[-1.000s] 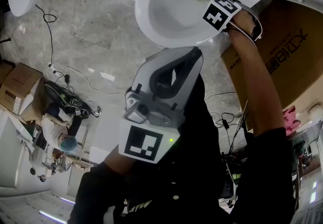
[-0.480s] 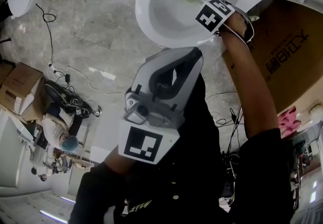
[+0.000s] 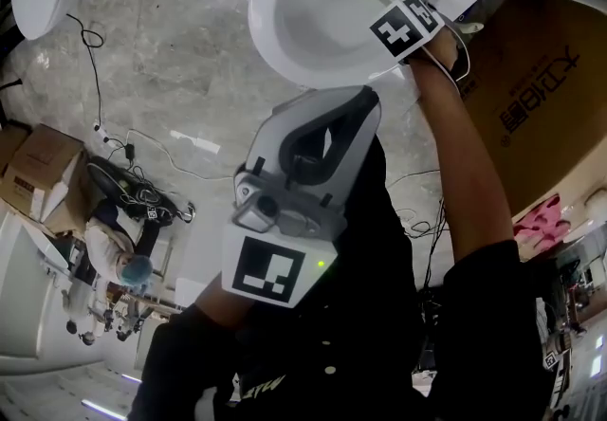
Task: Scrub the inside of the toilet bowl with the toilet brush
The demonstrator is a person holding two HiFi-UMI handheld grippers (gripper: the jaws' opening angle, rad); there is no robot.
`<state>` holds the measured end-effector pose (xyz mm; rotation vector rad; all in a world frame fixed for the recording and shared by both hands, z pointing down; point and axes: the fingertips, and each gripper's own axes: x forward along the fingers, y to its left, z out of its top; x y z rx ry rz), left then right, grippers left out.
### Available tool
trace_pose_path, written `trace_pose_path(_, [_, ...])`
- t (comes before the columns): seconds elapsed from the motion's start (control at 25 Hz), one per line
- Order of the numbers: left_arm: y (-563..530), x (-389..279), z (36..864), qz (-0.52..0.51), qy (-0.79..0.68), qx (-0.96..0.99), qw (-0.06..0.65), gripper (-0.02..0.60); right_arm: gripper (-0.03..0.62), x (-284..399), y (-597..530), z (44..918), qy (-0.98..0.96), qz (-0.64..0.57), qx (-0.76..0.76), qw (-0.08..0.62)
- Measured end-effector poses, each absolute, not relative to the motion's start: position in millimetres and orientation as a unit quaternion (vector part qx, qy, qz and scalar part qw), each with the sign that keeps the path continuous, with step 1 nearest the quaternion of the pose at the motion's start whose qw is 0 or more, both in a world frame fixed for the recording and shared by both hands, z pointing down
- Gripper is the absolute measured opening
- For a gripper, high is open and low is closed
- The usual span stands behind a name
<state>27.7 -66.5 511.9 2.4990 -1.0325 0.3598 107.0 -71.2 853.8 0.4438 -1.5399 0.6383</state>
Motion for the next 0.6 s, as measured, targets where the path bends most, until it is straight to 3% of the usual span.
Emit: trace_pose_path(0.6, [-62,28,459,0.122,-0.37,0.904,0.177,0.035,0.087,130,-59,741,-0.722,0.261,0.285,0.574])
